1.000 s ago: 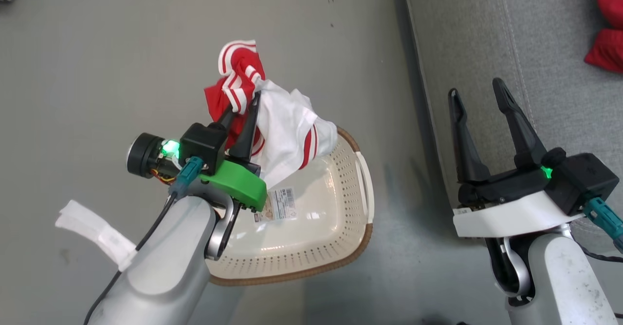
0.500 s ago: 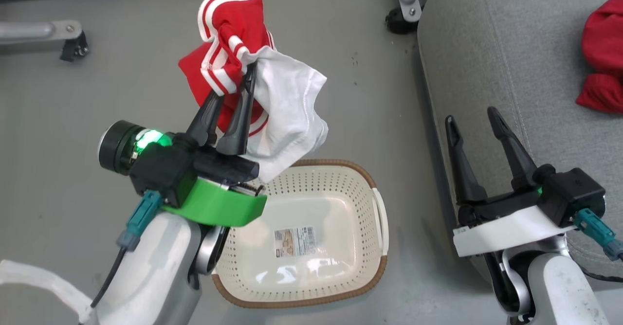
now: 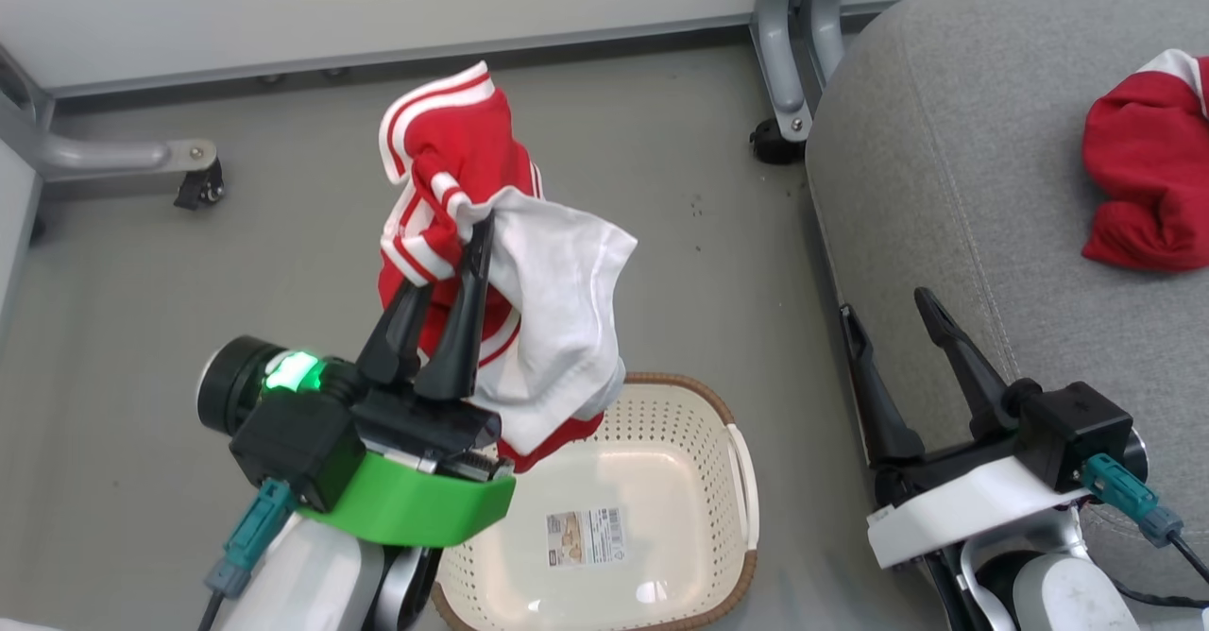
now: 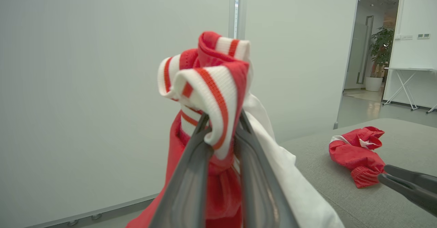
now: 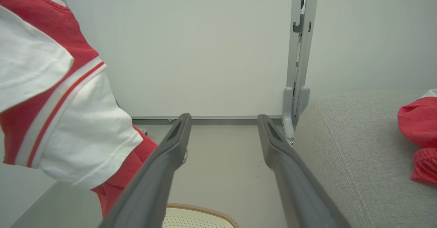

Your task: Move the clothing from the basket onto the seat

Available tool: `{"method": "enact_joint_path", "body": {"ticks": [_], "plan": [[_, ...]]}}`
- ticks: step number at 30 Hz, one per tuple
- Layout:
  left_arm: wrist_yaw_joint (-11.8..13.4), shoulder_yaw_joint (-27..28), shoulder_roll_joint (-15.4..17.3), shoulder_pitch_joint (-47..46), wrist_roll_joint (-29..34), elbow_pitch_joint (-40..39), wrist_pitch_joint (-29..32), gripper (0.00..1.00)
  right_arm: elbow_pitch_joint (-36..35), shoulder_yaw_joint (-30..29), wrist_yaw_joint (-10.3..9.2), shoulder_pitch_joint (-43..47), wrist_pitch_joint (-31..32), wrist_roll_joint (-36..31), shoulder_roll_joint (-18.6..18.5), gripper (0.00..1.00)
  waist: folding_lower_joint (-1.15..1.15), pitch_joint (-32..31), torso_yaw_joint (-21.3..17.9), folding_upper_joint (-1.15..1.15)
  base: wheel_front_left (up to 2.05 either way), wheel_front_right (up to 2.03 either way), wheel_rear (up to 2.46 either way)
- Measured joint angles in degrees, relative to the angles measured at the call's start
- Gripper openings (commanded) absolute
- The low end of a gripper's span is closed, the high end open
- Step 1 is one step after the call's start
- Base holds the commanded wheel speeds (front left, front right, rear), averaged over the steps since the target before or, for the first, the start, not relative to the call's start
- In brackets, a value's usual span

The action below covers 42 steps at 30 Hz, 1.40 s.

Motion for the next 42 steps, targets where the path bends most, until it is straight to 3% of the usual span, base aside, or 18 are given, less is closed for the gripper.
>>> {"method": "enact_joint_path", "body": {"ticks": [16, 33, 38, 42], "plan": [[-0.10, 0.37, -0.26, 6.99, -0.63, -1.66, 0.00, 0.00, -1.01, 0.99, 0.00, 3.97, 2.02, 0.94, 0.00, 1.00, 0.00, -5.80, 0.24, 0.00, 0.00, 0.00, 0.00], [-0.64, -0.35, -0.02, 6.96, -0.70, -1.26, 0.00, 0.00, -1.02, 2.43, 0.00, 4.37, 2.27, 1.62, 0.00, 1.00, 0.00, -5.97, -0.06, 0.00, 0.00, 0.00, 0.00], [-0.64, -0.44, -0.03, 6.94, -0.71, -1.26, 0.00, 0.00, -1.01, 5.34, 0.00, 4.30, 2.97, 2.00, 0.00, 1.00, 0.00, -5.94, 0.05, 0.00, 0.00, 0.00, 0.00], [-0.63, -0.47, -0.03, 6.87, -0.71, -1.34, 0.00, 0.00, -0.36, 11.36, 0.00, 2.92, 4.07, 3.01, -0.68, 1.00, 0.00, -5.58, 0.20, 0.00, 0.00, 0.00, 0.00]]}}
